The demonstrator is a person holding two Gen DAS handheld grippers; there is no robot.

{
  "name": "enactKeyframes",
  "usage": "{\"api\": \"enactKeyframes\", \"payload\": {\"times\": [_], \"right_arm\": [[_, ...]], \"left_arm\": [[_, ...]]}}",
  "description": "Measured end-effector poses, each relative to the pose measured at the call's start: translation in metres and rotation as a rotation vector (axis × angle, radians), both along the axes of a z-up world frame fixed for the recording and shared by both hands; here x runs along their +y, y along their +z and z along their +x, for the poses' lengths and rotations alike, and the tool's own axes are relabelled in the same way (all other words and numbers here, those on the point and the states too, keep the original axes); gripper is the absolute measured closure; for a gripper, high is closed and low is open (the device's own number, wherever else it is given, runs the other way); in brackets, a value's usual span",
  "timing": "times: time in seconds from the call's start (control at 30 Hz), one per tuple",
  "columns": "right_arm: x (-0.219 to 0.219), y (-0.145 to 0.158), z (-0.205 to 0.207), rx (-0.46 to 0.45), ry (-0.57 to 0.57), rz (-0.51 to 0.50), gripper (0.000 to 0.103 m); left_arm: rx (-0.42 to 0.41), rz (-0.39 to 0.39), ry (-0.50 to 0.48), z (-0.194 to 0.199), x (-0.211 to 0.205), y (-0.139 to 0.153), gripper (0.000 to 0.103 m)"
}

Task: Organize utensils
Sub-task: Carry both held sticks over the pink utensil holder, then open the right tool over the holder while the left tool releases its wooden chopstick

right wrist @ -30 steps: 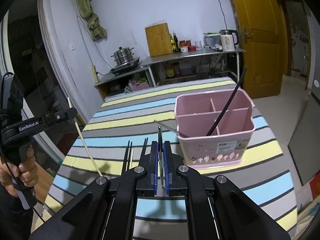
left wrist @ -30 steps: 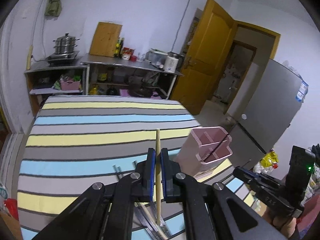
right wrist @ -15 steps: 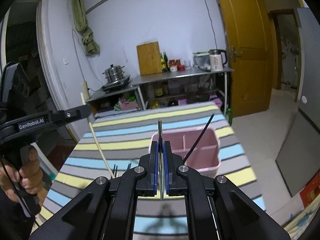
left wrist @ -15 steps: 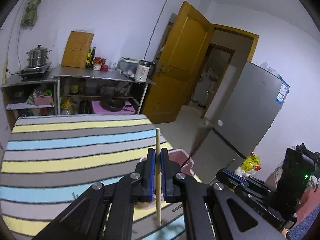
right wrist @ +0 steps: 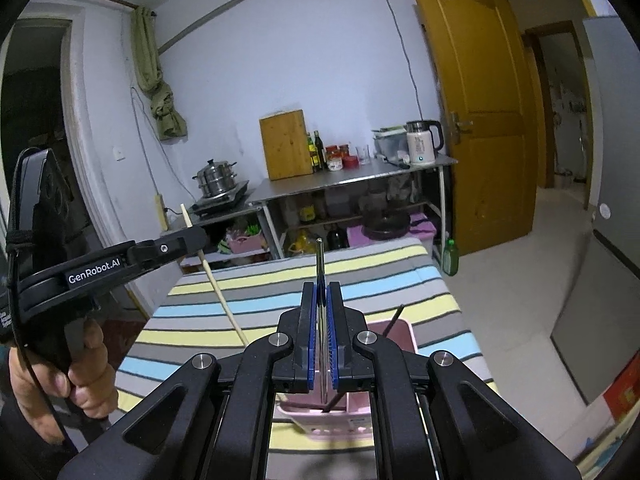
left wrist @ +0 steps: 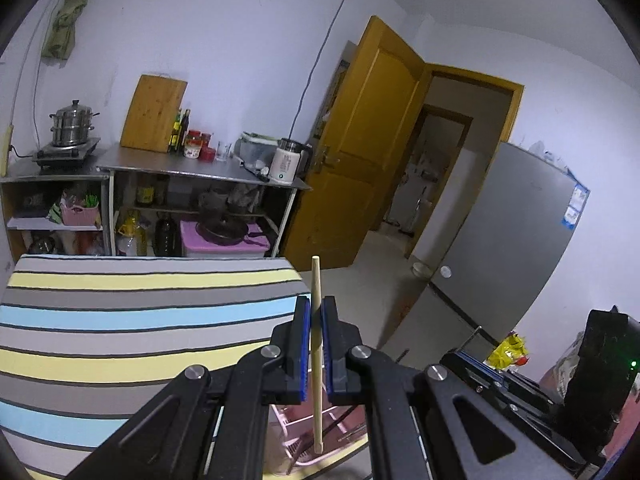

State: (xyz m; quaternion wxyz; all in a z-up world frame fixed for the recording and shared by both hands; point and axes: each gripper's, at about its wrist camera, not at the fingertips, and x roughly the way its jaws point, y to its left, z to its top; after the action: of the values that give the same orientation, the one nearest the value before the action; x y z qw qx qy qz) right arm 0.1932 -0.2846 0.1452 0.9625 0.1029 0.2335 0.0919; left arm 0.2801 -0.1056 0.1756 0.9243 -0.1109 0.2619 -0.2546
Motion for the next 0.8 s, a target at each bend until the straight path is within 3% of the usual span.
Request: {"api": "enactKeyframes", "payload": {"times": [0.43, 0.8], "right_arm": [[-0.005, -0.055, 0.022, 0.113, 0.007, 0.018, 0.098], [-0.008, -0.066, 0.011, 0.150, 0.007, 0.030, 0.094]], "left_arm": [[0.058, 0.070, -0.033, 0.013, -0.016, -0.061, 0.097], [0.071, 0.081, -0.037, 0.002, -0.008, -0.067, 0.095]]}}
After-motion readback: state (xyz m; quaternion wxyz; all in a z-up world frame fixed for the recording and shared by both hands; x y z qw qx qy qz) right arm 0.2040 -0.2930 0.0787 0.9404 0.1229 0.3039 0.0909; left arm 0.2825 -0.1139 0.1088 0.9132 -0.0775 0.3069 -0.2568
